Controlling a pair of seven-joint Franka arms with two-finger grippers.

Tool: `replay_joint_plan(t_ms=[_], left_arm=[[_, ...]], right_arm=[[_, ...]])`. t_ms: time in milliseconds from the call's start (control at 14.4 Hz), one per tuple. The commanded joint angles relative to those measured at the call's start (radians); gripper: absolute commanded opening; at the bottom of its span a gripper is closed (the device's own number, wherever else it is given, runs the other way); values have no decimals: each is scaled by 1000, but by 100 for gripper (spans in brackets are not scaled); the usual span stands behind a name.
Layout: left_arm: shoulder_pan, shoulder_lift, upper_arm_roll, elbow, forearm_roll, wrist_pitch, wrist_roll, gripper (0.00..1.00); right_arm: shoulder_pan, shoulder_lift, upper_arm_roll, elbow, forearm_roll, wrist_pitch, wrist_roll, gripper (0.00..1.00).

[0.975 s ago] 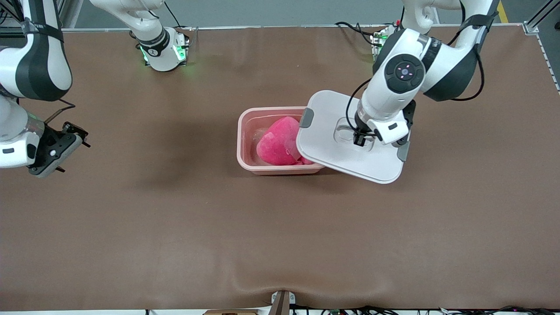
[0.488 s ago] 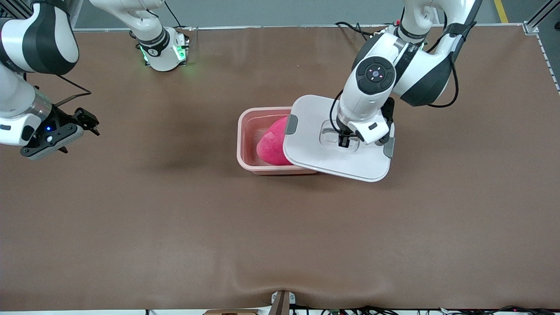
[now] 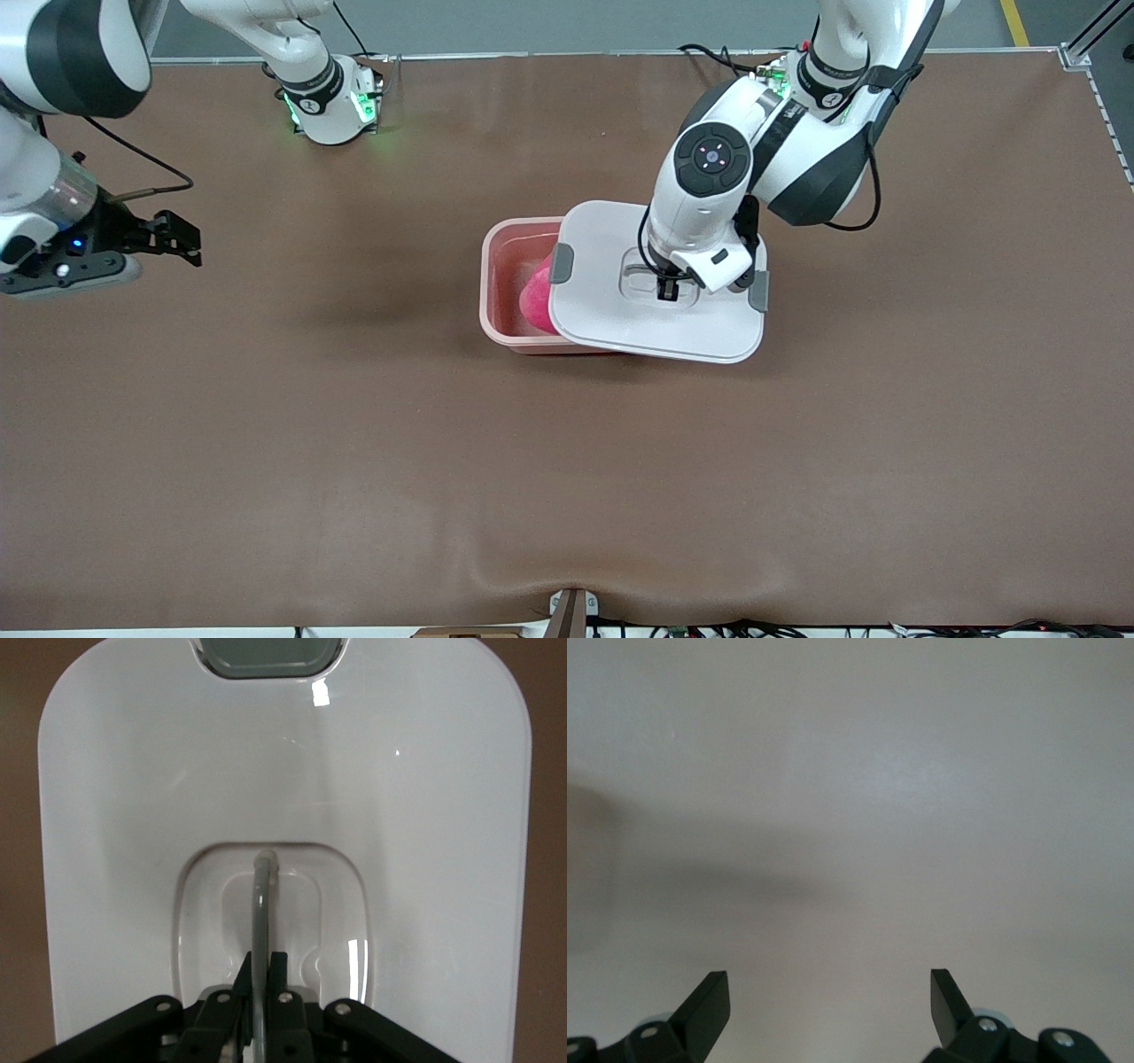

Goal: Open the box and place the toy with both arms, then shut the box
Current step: 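Carry the lid over the box with the left gripper and lower it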

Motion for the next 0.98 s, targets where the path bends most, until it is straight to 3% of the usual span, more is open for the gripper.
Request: replay_joint_plan(t_ms=[0,348,557,906], left_arm=[[-27,33,0,33,22,22,-90,0],[-80,68,3,92,38,31,-219,0],[-101,84,7,107,38,31,-253,0],[-147,110,10,113,87,42,-340,0]], right_arm=[[3,15,-3,98,24,-74,43,100],[-38,18,-9,179,40,-186,38,100],[-37,-9,-78,149,153,-206,35,100],[-35,-58,-80,98,153,-209,64,100]])
